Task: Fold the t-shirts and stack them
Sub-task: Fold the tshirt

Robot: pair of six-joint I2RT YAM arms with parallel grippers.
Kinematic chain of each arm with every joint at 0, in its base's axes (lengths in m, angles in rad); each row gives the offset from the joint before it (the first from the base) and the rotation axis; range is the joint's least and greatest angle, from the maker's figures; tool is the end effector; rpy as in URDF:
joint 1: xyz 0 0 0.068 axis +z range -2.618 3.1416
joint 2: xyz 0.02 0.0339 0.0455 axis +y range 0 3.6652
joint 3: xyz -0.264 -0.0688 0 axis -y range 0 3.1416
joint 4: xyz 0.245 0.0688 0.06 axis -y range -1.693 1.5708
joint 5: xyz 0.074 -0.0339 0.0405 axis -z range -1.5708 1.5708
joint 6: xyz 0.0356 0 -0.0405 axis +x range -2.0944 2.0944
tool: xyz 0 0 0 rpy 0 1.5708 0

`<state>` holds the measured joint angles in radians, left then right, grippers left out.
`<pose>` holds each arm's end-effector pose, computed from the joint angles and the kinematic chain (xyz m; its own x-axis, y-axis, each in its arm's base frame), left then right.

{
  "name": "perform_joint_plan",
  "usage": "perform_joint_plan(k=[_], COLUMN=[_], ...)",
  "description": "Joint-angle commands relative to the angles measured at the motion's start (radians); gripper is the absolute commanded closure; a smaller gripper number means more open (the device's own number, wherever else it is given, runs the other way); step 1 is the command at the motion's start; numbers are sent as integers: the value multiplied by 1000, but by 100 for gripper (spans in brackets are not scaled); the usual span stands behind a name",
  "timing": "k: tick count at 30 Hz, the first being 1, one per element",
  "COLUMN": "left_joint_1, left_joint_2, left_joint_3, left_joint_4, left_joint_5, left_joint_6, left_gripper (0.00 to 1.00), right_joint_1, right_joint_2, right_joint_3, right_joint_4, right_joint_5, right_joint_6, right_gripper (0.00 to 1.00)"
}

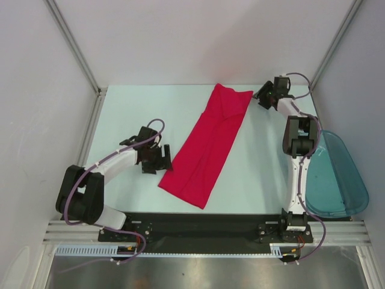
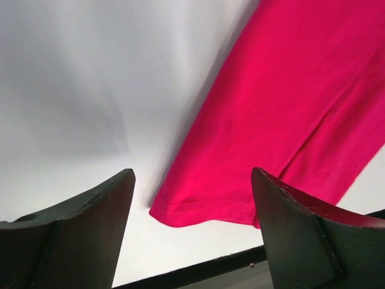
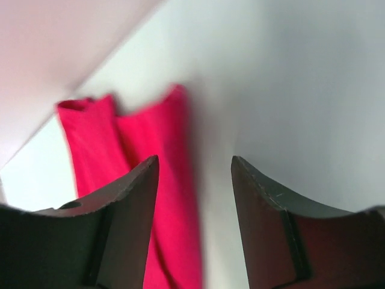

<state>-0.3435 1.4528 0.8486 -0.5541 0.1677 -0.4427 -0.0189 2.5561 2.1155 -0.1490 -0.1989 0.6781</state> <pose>0.2507 -0.0960 0.1859 -0.9487 -0.1092 -0.2967 -0.0125 0.9507 -0.3099 0.5778 -0.0039 0.1486 -0.5243 0.6250 -0.5784 0.2353 0.7591 0.6070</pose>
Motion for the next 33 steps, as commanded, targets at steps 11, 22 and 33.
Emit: perform_joint_plan(k=[11,22,33], left_joint_1=[-2,-2,-2], left_joint_2=[-167,-256,-224], left_joint_3=[-224,-284,-292], left_joint_4=[58,115,126], left_joint_5=[1,-8,-11], left_joint_6=[-159,-171,-148], left_gripper=[32,39,49], right_joint_1=[3,293,839], right_joint_2=[-897,-1475,-1556], right_joint_3=[-911,-1550,-1844], right_joint_4=[-1,-11,325], right_joint_5=[-46,-232,-21], right_joint_6=[-74,20,446], right_gripper=[43,39,33])
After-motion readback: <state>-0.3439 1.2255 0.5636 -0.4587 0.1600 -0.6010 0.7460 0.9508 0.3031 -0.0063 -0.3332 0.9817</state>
